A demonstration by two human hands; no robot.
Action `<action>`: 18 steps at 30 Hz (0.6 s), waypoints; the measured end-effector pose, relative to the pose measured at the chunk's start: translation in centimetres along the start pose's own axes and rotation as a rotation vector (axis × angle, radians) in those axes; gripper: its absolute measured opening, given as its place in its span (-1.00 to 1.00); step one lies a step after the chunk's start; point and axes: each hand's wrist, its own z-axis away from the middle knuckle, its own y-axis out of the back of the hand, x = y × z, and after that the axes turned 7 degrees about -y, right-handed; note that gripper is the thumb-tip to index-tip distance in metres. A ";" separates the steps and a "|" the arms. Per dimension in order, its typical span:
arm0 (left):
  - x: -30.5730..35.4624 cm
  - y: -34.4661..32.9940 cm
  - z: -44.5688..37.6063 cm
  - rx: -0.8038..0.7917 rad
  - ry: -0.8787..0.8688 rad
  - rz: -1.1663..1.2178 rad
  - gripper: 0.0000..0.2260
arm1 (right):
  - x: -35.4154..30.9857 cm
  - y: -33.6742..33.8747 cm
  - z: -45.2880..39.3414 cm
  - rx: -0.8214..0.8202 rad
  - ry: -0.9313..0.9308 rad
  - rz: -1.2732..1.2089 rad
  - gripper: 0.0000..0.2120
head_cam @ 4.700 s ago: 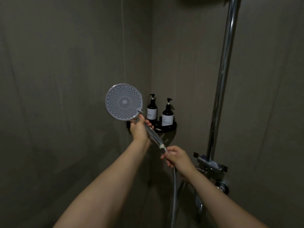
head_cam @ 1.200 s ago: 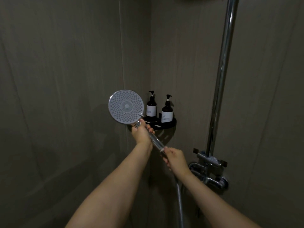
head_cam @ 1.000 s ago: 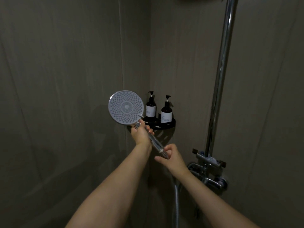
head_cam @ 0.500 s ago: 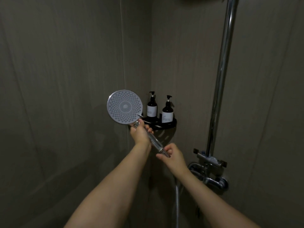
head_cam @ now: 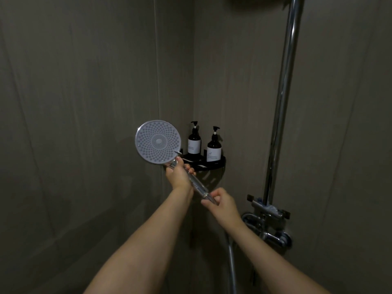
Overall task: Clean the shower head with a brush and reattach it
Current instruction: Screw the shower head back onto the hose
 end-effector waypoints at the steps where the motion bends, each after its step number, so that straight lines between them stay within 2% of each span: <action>1: 0.1 -0.1 0.0 0.003 0.006 0.006 -0.88 | 0.0 0.1 -0.1 0.007 0.002 0.004 -0.88; 5: -0.2 -0.2 0.2 -0.011 0.023 0.013 -0.91 | 0.2 0.1 -0.6 -0.011 -0.078 -0.051 -0.72; 6: -0.3 -0.3 0.3 -0.013 0.016 0.000 -0.92 | 0.3 0.1 -0.5 -0.037 -0.090 -0.077 -0.74; 8: -0.4 -0.4 0.3 -0.017 -0.006 -0.019 -0.93 | 0.5 0.2 -0.4 -0.079 -0.051 -0.069 -0.93; 9: -0.4 -0.5 0.3 -0.021 -0.016 -0.026 -0.93 | 0.9 0.4 -0.5 -0.089 -0.025 -0.032 -0.89; 11: -0.4 -0.6 0.3 -0.015 -0.025 -0.036 -0.90 | 1.2 0.6 -0.5 -0.035 0.001 0.054 -0.78; 14: -0.3 -0.7 0.0 -0.007 -0.014 -0.027 -0.89 | 0.8 0.4 -0.6 0.047 0.043 0.053 -0.84; 18: -0.4 -0.8 -0.1 -0.012 -0.002 -0.023 -0.88 | 0.8 0.3 -0.9 0.017 -0.042 -0.009 -0.70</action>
